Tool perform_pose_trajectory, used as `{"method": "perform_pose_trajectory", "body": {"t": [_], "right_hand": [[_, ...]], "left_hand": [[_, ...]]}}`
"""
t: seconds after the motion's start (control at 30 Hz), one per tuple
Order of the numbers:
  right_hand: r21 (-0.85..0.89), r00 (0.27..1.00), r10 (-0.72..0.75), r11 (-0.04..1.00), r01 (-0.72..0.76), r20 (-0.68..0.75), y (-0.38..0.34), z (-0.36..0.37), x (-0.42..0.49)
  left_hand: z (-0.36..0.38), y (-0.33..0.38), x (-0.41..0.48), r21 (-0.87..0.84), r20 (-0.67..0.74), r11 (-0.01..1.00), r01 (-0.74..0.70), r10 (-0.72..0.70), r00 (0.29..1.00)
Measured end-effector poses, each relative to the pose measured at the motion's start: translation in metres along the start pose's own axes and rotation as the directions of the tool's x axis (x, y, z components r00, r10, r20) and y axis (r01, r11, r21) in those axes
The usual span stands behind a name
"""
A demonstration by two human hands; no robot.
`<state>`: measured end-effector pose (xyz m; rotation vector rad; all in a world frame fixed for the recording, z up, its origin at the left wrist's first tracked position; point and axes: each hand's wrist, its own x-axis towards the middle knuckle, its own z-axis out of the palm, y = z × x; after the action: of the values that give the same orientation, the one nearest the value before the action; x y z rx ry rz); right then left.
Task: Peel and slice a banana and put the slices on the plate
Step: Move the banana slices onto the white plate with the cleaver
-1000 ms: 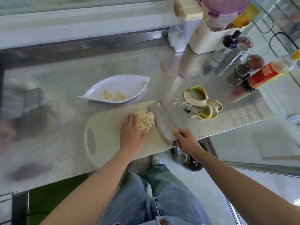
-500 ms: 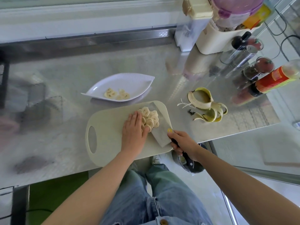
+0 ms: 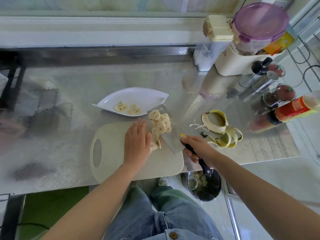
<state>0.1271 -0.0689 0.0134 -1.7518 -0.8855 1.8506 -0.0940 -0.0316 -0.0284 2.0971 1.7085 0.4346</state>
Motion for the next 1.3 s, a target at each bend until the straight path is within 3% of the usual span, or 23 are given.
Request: {"method": "perform_pose_trajectory", "body": {"t": [0.23,0.47,0.63,0.83,1.3], "right_hand": [[-0.174,0.993,-0.045,0.983,0.064,0.112,-0.077,0.016,0.05],[-0.302,0.985,0.051,0.953,0.001,0.164,-0.118,0.041,0.096],[-0.373,0.977,0.076,0.928,0.003,0.199,-0.135,0.043,0.117],[-0.492,0.967,0.128,0.871,-0.004,0.221,-0.146,0.035,0.131],[-0.587,0.967,0.119,0.808,0.038,0.226,-0.153,-0.002,0.142]], "left_hand": [[-0.033,-0.013,0.021,0.107,-0.125,0.982,0.157,-0.143,0.982],[-0.044,-0.054,0.048,0.165,-0.108,0.983,0.078,-0.061,0.992],[-0.042,-0.071,0.068,0.216,-0.036,0.972,-0.088,0.098,0.995],[-0.038,-0.077,0.085,0.27,0.023,0.946,-0.178,0.179,0.984],[-0.021,-0.067,0.098,0.301,0.114,0.952,-0.058,0.025,0.993]]}}
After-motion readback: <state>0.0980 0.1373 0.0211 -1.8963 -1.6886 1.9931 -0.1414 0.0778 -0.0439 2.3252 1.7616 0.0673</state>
